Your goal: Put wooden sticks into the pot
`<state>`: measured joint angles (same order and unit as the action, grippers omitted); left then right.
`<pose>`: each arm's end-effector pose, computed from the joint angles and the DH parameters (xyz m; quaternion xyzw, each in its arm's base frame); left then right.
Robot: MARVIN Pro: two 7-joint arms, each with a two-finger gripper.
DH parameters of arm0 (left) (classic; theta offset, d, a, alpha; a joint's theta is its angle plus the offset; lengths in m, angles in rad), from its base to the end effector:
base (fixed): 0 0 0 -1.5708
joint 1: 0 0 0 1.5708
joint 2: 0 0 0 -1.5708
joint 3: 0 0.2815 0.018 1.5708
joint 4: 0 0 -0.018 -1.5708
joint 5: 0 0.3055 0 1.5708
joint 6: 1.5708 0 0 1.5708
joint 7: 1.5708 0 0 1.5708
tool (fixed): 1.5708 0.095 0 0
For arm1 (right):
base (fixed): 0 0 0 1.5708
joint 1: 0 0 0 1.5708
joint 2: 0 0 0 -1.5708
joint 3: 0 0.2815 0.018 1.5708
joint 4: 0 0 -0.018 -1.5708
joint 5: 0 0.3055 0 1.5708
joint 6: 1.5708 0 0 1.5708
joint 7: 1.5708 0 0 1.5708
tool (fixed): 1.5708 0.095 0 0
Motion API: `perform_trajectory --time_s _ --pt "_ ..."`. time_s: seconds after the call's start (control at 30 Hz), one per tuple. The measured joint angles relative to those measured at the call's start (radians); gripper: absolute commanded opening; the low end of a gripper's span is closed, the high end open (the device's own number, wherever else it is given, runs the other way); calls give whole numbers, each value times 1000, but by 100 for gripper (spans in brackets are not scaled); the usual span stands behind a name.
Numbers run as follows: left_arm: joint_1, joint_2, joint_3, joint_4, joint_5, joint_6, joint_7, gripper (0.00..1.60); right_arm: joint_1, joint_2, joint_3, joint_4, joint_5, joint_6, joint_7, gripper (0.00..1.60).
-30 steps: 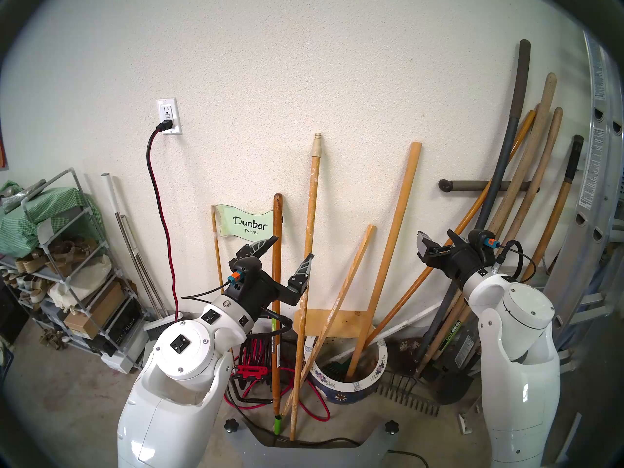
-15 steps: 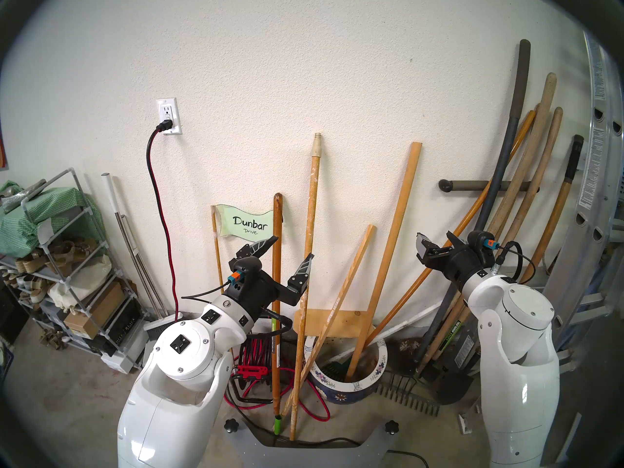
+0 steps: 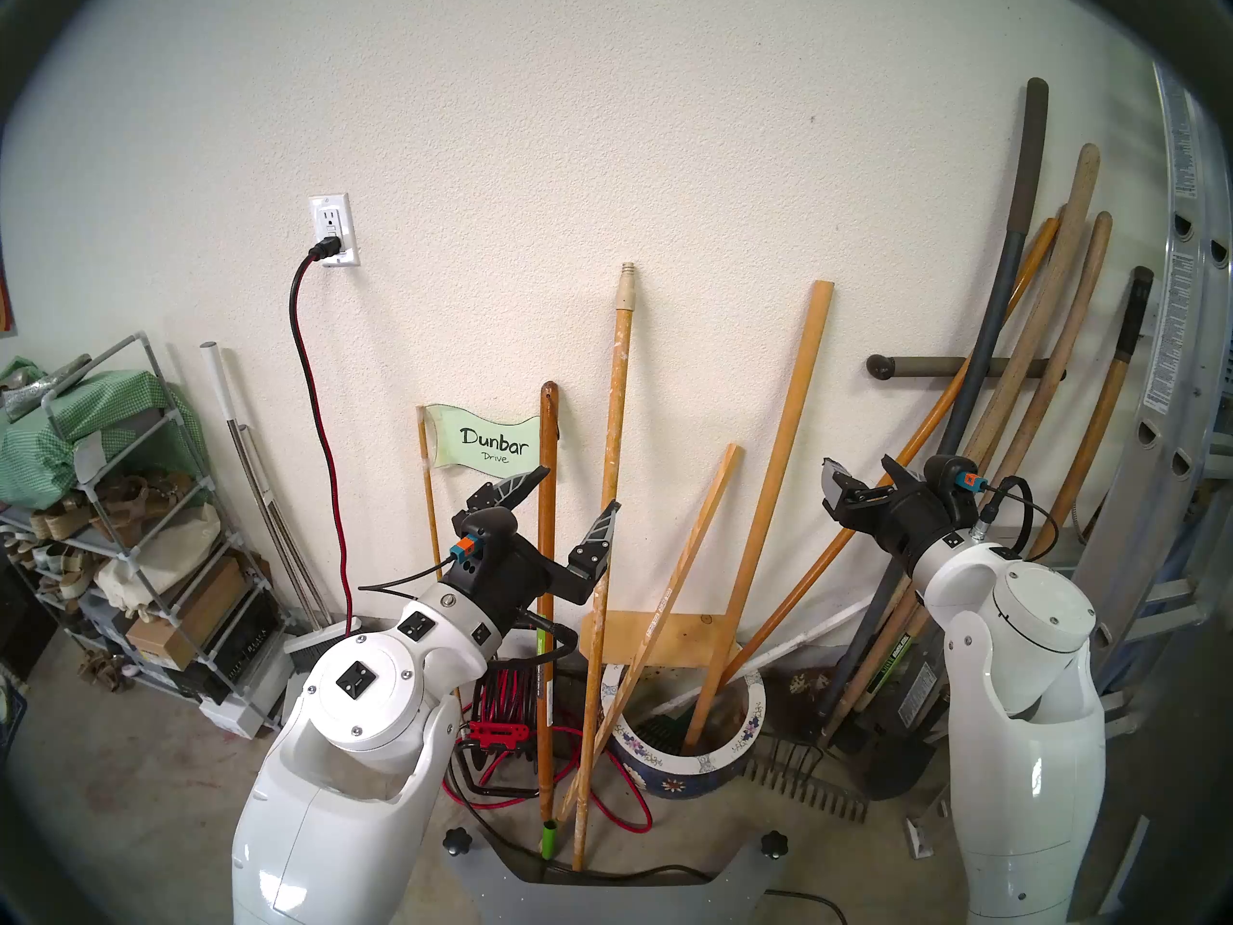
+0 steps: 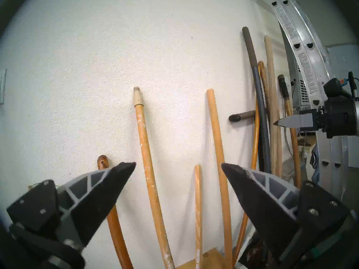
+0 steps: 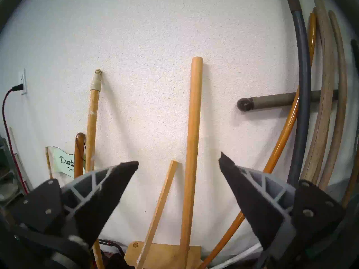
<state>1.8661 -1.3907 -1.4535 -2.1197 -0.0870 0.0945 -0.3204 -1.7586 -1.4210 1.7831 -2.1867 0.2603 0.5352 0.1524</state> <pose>0.3147 -0.0550 -0.2078 0.6360 -0.1993 0.7289 0.1564 0.3407 -0.0674 -0.1653 -0.7324 -0.0094 -0.6789 0.0510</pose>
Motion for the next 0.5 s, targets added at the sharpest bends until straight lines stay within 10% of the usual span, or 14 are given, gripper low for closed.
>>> perform_trajectory --time_s 0.5 --pt "0 0 0 0 0 0 0 160 0 0 0 0 1 -2 0 160"
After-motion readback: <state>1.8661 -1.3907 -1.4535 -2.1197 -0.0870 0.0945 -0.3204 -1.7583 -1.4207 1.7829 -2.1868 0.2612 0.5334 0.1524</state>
